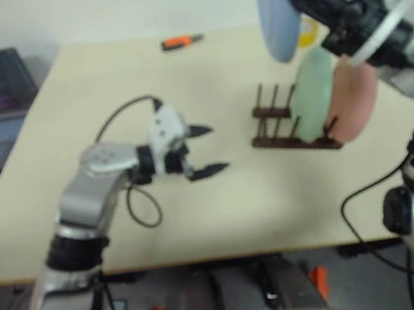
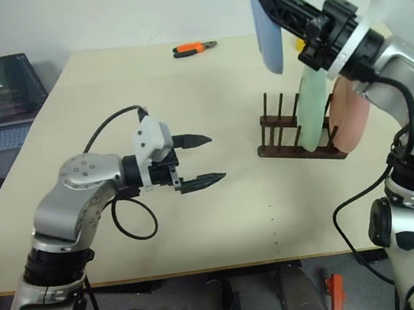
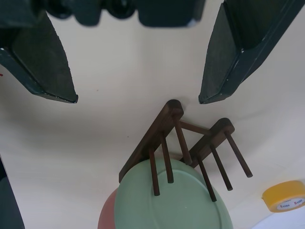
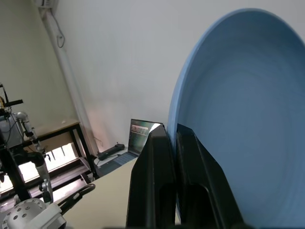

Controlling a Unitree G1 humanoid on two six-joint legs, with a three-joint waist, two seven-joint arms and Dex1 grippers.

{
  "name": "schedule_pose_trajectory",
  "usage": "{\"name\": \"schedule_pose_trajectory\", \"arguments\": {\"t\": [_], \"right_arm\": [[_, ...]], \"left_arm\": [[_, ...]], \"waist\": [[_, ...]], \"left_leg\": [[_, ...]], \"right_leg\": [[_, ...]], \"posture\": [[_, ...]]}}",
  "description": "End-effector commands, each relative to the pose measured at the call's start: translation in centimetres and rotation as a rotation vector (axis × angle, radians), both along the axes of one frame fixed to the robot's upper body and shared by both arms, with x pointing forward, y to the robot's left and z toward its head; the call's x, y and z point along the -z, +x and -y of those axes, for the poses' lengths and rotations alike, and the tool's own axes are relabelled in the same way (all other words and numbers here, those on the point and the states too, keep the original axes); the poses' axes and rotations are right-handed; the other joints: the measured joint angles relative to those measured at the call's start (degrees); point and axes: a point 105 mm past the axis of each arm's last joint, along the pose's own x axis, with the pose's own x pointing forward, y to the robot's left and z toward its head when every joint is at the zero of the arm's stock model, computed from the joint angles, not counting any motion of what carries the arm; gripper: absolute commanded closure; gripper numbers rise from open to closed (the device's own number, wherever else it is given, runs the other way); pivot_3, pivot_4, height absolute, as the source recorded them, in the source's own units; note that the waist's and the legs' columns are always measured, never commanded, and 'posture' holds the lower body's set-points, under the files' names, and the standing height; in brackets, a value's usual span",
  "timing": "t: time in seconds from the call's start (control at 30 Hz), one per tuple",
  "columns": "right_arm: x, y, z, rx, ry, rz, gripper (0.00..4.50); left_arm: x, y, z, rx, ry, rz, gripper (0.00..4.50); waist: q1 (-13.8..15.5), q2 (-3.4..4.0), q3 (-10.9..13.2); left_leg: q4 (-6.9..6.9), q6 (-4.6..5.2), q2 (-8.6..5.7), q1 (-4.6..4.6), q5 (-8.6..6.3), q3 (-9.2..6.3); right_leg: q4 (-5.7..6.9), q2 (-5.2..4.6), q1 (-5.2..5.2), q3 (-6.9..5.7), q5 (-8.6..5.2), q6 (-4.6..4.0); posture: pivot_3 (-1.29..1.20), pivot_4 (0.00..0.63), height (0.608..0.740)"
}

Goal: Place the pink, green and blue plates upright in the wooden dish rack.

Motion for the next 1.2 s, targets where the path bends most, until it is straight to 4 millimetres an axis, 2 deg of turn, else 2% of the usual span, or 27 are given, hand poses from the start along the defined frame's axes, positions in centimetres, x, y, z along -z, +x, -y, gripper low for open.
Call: {"name": "schedule_pose_trajectory", "arguments": {"t": [0.03,0.43,0.7,0.83,1.2], "right_arm": [[-0.5,-0.8,0.2,0.01,0.048,0.026,4.49],[1.5,-0.5,-0.5,-0.001,0.152,-0.084,4.49],[3.0,0.2,-0.3,0.032,0.139,-0.141,4.49],[4.5,0.3,-0.6,0.021,0.113,-0.184,4.49],[5.6,0.7,-0.4,0.047,0.1,-0.217,4.49]], "left_arm": [[-1.4,-0.5,0.2,0.014,-0.025,0.05,0.0],[-1.3,-0.7,0.4,0.023,-0.024,0.045,0.0],[-1.3,-0.8,0.4,0.019,-0.028,0.04,0.0],[-1.3,-0.8,0.4,0.016,-0.031,0.038,0.0],[-1.2,-0.9,0.3,0.011,-0.032,0.032,0.0]], "waist": [[0.0,0.0,0.0],[-0.1,0.0,0.0],[-0.1,0.0,0.0],[-0.2,0.0,0.0],[-0.2,0.0,0.0]], "left_leg": [[0.0,0.0,0.01,0.0,0.0,-0.01],[-0.04,0.0,0.01,0.01,0.0,-0.01],[-0.07,0.0,0.01,0.01,0.0,-0.02],[-0.11,0.0,0.01,0.01,0.0,-0.01],[-0.13,0.0,0.01,0.01,0.0,-0.01]], "right_leg": [[0.0,0.01,0.0,0.0,0.0,0.0],[-0.01,0.02,-0.01,0.0,0.0,0.0],[-0.03,0.02,-0.01,0.0,-0.01,-0.01],[-0.03,0.02,-0.04,0.01,-0.01,-0.01],[-0.05,0.02,-0.04,0.0,-0.02,-0.01]], "posture": [[0.0,0.15,0.74],[0.0,0.15,0.74],[0.0,0.15,0.74],[0.0,0.15,0.74],[0.0,0.15,0.74]]}}
